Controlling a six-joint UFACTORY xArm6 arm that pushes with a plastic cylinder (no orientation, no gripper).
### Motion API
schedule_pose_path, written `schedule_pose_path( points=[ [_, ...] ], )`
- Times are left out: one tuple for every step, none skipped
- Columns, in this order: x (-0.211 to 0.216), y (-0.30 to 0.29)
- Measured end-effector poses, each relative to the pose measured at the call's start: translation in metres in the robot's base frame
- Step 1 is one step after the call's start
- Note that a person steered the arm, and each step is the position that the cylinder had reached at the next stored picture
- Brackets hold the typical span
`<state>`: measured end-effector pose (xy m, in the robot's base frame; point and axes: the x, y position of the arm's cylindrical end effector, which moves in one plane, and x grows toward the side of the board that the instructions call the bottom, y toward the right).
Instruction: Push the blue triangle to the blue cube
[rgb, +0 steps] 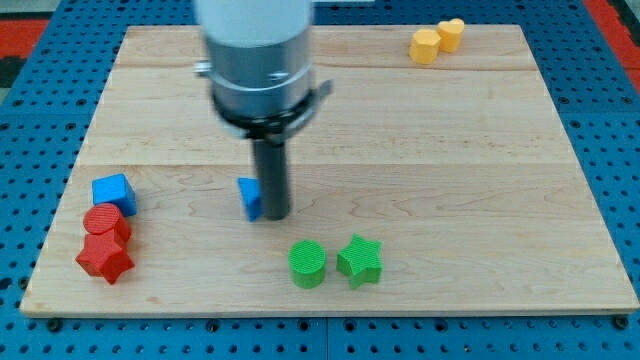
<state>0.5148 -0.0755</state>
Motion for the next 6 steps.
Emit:
schedule_pose_path(
  points=[
    [0.003,-0.052],
    [0.003,-0.059],
    [0.003,-0.026],
    [0.001,0.014],
    [-0.009,0.014],
    [-0.013,-0.013]
  ],
)
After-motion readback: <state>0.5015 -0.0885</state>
